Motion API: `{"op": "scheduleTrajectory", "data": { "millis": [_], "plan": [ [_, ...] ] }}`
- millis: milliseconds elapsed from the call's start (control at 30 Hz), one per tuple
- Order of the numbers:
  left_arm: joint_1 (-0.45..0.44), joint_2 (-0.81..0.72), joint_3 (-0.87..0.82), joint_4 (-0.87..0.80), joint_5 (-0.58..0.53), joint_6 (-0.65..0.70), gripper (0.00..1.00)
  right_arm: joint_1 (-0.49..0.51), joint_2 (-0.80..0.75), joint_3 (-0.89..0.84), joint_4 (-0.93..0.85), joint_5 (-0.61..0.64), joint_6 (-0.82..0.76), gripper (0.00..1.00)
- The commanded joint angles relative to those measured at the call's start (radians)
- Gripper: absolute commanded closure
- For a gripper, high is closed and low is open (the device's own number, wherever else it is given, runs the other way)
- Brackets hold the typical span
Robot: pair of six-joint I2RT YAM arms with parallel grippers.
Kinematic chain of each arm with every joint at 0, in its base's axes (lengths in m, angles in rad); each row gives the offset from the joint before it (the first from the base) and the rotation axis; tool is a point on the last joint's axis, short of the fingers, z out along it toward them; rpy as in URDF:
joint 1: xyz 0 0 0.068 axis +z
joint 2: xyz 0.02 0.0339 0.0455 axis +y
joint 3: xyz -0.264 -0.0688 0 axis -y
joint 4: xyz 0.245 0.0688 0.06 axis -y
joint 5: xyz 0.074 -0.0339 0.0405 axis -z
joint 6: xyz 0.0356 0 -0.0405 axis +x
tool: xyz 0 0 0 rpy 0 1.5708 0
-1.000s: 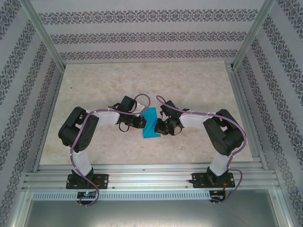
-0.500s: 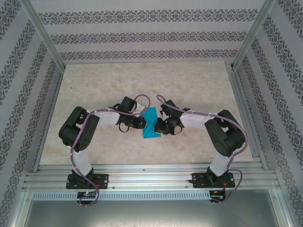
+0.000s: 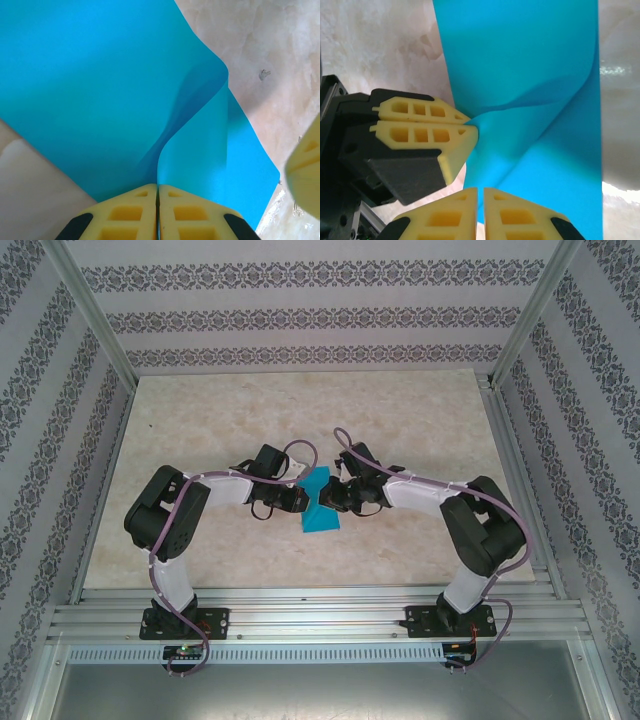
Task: Fold a paper plane with a square sheet of paper (fold left side to right side)
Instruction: Fold the triangle a second time at the center of the table.
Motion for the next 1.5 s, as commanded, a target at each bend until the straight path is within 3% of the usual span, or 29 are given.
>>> {"op": "scheduleTrajectory", "data": {
  "millis": [0,367,1133,1467],
  "plan": [
    [-0.017,0.035,0.011,0.025,-0.008,0.004,0.89,0.009,0.031,0.018,0.074,-0.014,0.037,0.88],
    [-0.027,0.049,0.02,0.021,-0.013,0.003,0.89,0.017,0.104,0.034,0.118,-0.014,0.071,0.88],
    [-0.029,0.06,0.033,0.033,-0.017,-0.013,0.88,0.017,0.14,0.039,-0.048,0.069,0.022,0.88],
    [-0.01,-0.085,-0.006,0.045,-0.016,-0.073,0.73,0.018,0.149,0.001,-0.044,0.075,0.023,0.88]
  ]
}}
